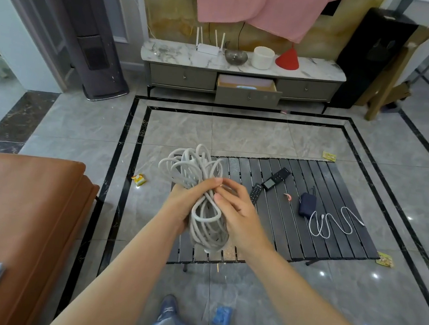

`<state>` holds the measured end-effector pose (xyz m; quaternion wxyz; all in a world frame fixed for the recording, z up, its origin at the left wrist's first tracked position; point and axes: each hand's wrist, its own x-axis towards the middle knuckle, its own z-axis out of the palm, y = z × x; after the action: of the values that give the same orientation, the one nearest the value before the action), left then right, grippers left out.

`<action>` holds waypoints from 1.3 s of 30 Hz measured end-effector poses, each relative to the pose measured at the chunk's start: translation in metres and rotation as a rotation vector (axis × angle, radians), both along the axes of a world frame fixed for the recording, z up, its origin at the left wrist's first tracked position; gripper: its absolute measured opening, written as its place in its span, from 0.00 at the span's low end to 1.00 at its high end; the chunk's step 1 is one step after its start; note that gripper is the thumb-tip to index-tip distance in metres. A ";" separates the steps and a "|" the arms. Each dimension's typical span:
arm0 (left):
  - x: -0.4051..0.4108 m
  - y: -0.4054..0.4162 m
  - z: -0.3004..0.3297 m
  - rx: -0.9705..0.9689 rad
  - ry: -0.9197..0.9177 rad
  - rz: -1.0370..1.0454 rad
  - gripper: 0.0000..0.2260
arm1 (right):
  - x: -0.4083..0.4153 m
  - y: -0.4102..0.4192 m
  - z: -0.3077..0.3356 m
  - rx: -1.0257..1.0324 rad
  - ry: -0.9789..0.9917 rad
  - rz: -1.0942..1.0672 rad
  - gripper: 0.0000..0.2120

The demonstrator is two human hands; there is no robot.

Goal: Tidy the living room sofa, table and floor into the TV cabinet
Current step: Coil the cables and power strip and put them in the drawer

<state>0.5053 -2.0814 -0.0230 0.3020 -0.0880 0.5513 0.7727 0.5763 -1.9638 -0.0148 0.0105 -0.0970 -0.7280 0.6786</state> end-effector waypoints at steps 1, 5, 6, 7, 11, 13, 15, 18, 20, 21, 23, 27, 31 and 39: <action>0.001 0.000 -0.002 0.010 -0.005 -0.004 0.26 | 0.000 0.003 0.000 0.014 0.014 0.008 0.10; 0.003 -0.003 -0.004 0.042 -0.022 -0.118 0.33 | -0.005 0.025 0.007 -0.032 -0.038 0.086 0.09; 0.001 -0.005 -0.004 0.041 -0.014 -0.140 0.33 | -0.007 0.031 0.008 -0.015 -0.053 0.145 0.10; 0.000 -0.008 -0.005 0.038 0.000 -0.159 0.32 | -0.007 0.036 0.009 0.019 -0.055 0.209 0.11; -0.003 -0.016 -0.005 0.013 0.031 -0.236 0.25 | -0.007 0.043 0.014 0.072 -0.057 0.298 0.11; -0.002 -0.018 -0.003 -0.001 0.002 -0.280 0.19 | -0.008 0.046 0.017 0.011 -0.001 0.129 0.10; -0.001 -0.020 0.000 0.017 -0.051 -0.327 0.14 | -0.011 0.050 0.016 -0.033 0.079 -0.144 0.10; 0.002 -0.023 0.003 0.091 -0.108 -0.359 0.10 | -0.018 0.054 0.009 0.083 -0.001 -0.226 0.05; 0.000 -0.023 -0.001 0.109 -0.112 -0.361 0.18 | -0.016 0.056 0.001 0.089 -0.176 -0.035 0.10; -0.003 -0.023 -0.004 0.103 -0.091 -0.356 0.25 | -0.013 0.055 -0.002 0.090 -0.248 0.039 0.11; -0.007 -0.023 -0.008 0.106 -0.066 -0.348 0.34 | -0.008 0.055 -0.008 0.133 -0.282 0.089 0.14; -0.009 -0.027 -0.006 0.129 -0.083 -0.257 0.23 | -0.004 0.050 -0.012 -0.008 -0.206 0.037 0.12; -0.006 -0.024 -0.001 0.026 -0.037 -0.107 0.29 | -0.006 0.042 -0.007 -0.035 -0.102 0.055 0.13; -0.002 -0.013 -0.012 -0.115 0.166 0.121 0.11 | -0.010 0.021 -0.011 0.345 0.105 0.084 0.20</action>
<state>0.5033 -2.0946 -0.0348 0.2024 -0.0739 0.6115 0.7614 0.5658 -1.9429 -0.0256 0.0368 -0.0276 -0.8354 0.5476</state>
